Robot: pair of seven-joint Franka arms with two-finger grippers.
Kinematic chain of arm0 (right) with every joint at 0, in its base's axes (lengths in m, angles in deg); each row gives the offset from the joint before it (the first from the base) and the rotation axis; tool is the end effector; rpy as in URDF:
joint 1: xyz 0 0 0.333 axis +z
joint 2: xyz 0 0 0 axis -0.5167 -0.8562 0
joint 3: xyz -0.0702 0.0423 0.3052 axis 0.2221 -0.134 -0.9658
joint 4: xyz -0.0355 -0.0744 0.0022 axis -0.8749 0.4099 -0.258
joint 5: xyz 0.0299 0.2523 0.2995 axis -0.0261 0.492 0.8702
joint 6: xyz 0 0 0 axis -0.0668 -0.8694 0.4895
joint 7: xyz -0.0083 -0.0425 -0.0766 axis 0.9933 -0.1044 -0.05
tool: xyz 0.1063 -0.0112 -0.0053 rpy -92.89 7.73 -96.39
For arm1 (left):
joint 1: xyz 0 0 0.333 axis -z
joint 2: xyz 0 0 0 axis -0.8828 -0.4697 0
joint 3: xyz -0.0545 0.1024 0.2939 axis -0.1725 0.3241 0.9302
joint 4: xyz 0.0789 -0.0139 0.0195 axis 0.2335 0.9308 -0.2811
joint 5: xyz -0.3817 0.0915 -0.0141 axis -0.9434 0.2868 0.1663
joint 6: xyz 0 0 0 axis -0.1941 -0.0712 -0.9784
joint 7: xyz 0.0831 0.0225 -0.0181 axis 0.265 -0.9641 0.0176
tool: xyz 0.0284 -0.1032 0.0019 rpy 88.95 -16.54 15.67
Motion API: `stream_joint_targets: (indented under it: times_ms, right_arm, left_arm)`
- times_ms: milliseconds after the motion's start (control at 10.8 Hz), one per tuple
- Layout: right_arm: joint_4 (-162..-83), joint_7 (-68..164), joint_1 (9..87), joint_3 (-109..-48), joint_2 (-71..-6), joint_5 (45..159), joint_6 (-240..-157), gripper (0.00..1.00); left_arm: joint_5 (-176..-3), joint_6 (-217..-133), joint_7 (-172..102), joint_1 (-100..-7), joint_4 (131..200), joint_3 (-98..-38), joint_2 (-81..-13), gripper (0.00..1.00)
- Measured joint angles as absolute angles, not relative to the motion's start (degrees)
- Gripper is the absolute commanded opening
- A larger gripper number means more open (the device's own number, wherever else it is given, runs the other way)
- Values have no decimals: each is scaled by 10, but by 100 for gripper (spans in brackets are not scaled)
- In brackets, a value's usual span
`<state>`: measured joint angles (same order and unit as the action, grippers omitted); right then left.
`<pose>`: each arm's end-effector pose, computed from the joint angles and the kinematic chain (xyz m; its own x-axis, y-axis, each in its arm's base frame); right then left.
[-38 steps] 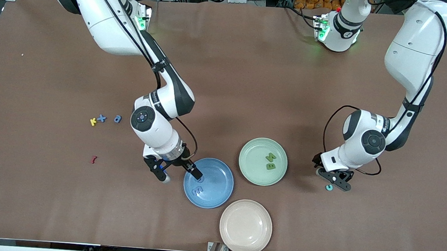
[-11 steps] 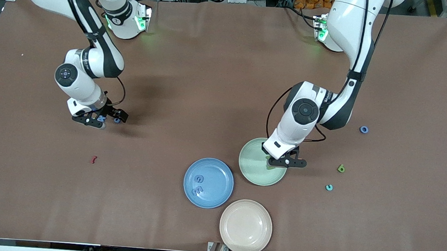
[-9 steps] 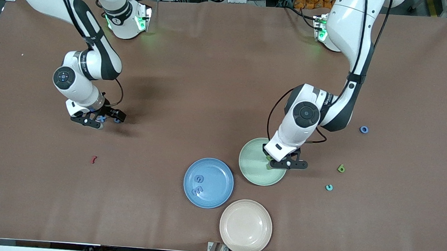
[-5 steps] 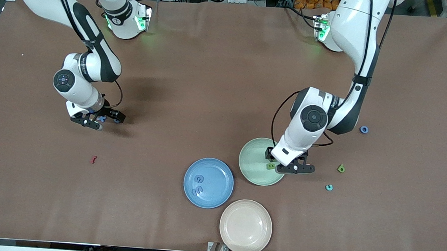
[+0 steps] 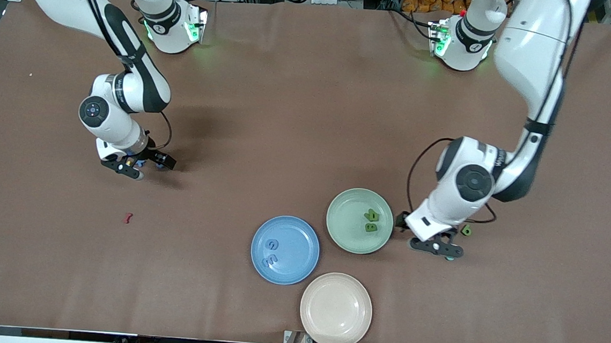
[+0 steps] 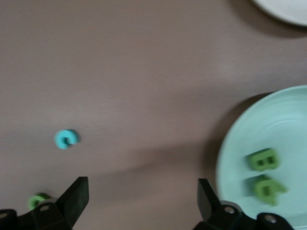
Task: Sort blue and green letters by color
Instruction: 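Grasp the green 9 with the left gripper while the right grasps blue d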
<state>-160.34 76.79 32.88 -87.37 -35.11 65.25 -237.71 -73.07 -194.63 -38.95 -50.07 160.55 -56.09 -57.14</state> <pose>0.4995 0.0443 0.1743 0.9426 -0.3324 -0.0334 -0.3328 -0.9430 -0.0087 0.6646 -0.2054 0.2604 0.9742 -0.1968 0.1103 -0.1960 -0.9804 -0.0182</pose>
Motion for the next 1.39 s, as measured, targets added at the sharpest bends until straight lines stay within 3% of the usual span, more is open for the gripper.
stream_joint_targets:
  times_ms: [92,185,555,1202,1387]
  right_arm:
    - [-1603,770,330,-874,-353,653,-2377,61]
    - [-1603,771,331,-874,-356,653,-2377,1]
    - [-1599,771,332,-875,-358,653,-2377,0]
    - [-1587,771,333,-878,-355,653,-2372,0]
    - [-1540,793,342,-882,-355,653,-2315,0]
  left_arm:
    - [-710,-1944,-340,-547,1610,-589,-571,100]
    - [-700,-1943,-284,-588,1618,-609,-571,100]
    - [-650,-1943,-118,-686,1650,-648,-572,100]
    - [-638,-2026,-65,-714,1710,-656,-584,100]
    - [-638,-2035,-65,-715,1713,-656,-588,99]
